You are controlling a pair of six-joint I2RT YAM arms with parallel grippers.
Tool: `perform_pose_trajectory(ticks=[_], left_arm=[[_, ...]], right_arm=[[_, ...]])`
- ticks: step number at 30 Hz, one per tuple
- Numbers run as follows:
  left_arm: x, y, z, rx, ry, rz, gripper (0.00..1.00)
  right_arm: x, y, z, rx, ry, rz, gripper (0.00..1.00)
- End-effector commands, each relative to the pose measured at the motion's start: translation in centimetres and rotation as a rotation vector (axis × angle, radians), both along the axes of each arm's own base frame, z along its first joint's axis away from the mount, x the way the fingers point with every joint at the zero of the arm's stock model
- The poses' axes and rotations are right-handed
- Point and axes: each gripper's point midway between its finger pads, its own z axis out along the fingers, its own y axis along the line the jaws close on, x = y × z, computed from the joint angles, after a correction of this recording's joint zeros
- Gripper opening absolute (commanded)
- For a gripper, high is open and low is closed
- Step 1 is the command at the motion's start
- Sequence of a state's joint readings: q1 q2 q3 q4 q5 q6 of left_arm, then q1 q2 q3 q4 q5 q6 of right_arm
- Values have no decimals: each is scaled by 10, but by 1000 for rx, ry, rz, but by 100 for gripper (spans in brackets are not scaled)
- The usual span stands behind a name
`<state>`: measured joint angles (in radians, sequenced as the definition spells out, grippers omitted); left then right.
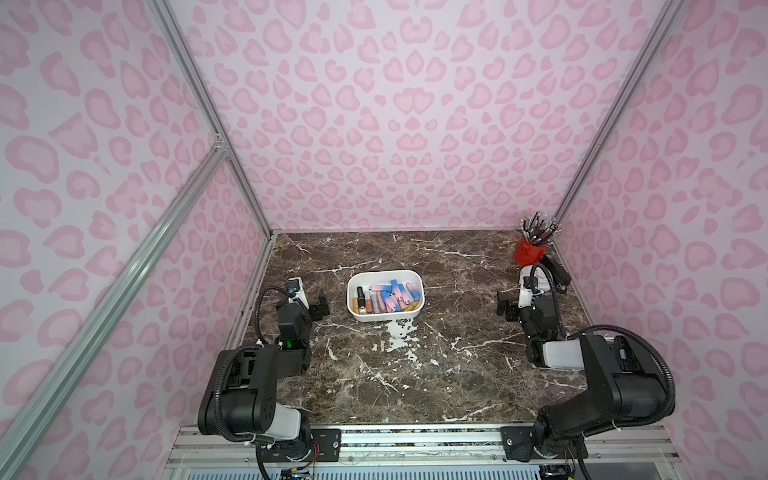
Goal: Put the lipstick into the storage box
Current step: Reset both arms
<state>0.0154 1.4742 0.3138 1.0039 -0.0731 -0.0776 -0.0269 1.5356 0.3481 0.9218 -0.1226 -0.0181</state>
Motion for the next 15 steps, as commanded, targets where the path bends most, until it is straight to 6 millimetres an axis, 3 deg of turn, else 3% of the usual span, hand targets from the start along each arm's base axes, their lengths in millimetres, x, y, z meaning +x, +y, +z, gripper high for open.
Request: perform_pose_trajectory(ticks=[1,15], left_arm=[[2,-2,2,36,3,-16,98],[4,-3,1,28,8,-32,98]], right_arm=[[3,-2,7,-1,-28,-8,100],[3,-2,6,-1,-27,-10,100]])
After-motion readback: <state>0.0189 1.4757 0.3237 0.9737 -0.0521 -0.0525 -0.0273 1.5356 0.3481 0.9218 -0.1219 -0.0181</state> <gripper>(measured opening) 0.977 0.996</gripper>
